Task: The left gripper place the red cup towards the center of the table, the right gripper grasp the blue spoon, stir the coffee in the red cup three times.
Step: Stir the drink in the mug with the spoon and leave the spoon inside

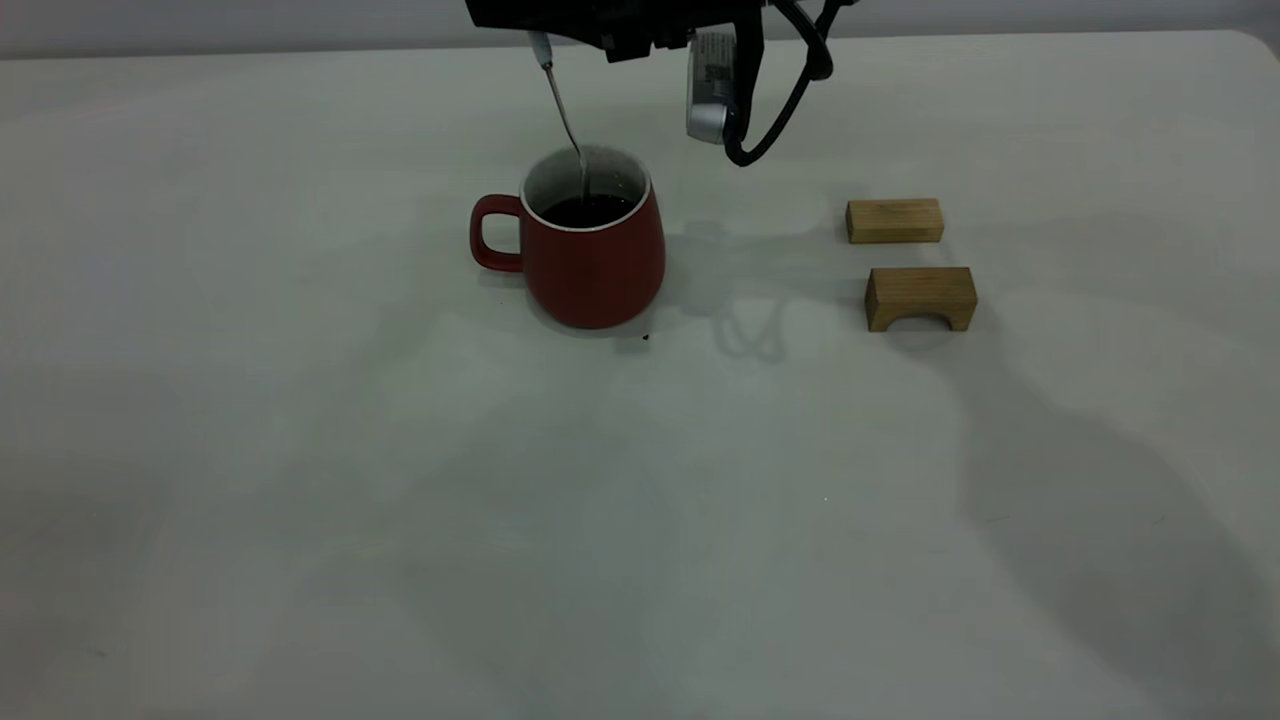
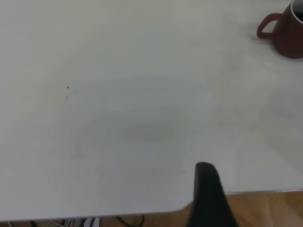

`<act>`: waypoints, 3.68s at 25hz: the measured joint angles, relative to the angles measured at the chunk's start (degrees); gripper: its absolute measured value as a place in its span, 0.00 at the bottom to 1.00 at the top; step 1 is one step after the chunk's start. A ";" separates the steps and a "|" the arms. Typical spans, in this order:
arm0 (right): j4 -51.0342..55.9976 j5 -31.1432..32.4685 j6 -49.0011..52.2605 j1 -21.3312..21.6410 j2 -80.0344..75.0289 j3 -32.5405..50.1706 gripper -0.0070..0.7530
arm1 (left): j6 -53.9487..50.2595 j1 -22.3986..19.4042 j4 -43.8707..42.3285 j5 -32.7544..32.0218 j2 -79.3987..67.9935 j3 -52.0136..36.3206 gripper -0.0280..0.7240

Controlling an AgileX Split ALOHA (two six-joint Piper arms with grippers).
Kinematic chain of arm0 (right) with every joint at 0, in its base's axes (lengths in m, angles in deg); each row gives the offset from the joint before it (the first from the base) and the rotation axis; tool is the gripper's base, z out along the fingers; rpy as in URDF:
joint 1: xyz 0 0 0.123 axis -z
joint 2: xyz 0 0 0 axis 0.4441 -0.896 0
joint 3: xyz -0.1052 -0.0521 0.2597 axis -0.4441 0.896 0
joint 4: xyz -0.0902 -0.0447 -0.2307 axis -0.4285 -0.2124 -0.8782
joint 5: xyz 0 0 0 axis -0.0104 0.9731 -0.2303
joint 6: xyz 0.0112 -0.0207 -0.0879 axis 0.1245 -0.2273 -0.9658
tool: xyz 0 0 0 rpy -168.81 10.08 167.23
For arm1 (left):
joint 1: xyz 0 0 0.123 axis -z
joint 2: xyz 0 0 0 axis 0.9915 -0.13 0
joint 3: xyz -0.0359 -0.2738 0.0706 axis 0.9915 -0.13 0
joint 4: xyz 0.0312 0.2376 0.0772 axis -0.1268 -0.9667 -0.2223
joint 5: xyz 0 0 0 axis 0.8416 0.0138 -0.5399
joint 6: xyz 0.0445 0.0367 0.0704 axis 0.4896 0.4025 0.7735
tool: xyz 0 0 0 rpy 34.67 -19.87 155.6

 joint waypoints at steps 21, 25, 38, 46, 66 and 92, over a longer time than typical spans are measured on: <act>-0.01 3.08 0.02 1.17 -10.15 -6.75 0.18 | 0.00 0.00 0.00 0.00 0.00 0.00 0.78; -0.23 3.25 0.02 0.39 -10.51 -9.67 0.18 | 0.00 0.00 0.00 0.00 0.00 0.00 0.78; -2.08 4.30 0.52 4.86 -9.44 -8.64 0.18 | 0.00 0.00 0.00 0.00 0.00 0.00 0.78; -0.48 4.40 0.46 0.11 -10.58 -11.67 0.18 | 0.00 0.00 0.00 0.00 0.00 0.00 0.78; -0.17 3.51 0.46 0.84 -9.98 -11.03 0.18 | 0.00 0.00 0.00 0.00 0.00 0.00 0.78; 0.18 2.48 2.68 1.23 -9.26 -5.59 0.19 | 0.00 0.00 0.00 0.00 0.00 0.00 0.78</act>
